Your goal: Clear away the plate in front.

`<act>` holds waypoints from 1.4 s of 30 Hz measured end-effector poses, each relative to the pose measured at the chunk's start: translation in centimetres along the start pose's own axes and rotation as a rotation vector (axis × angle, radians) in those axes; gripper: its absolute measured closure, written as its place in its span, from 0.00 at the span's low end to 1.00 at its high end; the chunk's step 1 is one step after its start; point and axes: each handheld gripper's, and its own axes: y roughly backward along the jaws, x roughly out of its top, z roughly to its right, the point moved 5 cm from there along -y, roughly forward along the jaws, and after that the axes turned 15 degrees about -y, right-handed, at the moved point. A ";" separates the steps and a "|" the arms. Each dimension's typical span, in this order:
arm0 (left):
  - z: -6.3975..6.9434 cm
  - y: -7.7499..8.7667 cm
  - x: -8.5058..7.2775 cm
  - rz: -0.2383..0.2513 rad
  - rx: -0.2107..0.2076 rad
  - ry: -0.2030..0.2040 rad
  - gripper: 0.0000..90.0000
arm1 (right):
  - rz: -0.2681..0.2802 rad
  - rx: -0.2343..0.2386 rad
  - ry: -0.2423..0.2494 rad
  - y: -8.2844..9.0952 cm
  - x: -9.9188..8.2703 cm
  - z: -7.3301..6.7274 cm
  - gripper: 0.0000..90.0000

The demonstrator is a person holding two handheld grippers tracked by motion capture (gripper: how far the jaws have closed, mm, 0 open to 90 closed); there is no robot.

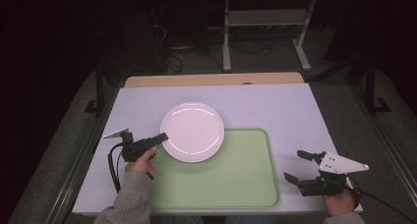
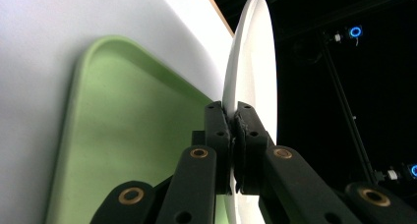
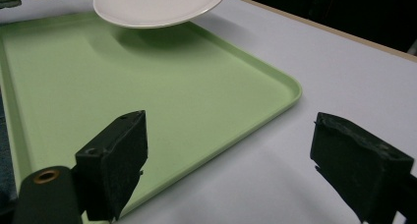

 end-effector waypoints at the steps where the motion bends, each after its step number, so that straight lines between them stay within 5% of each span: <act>1: 0.2 0.0 -0.1 -0.007 -0.003 -0.011 0.96 | 0.001 0.000 0.000 0.0 0.0 0.0 0.15; 30: 2.3 0.6 -4.2 -0.100 -0.073 -0.075 0.96 | 0.000 0.000 0.003 0.0 0.0 -0.1 0.15; 42: 2.5 0.2 -4.9 -0.123 -0.060 -0.085 0.96 | 0.001 0.001 0.003 0.0 0.0 -0.1 0.15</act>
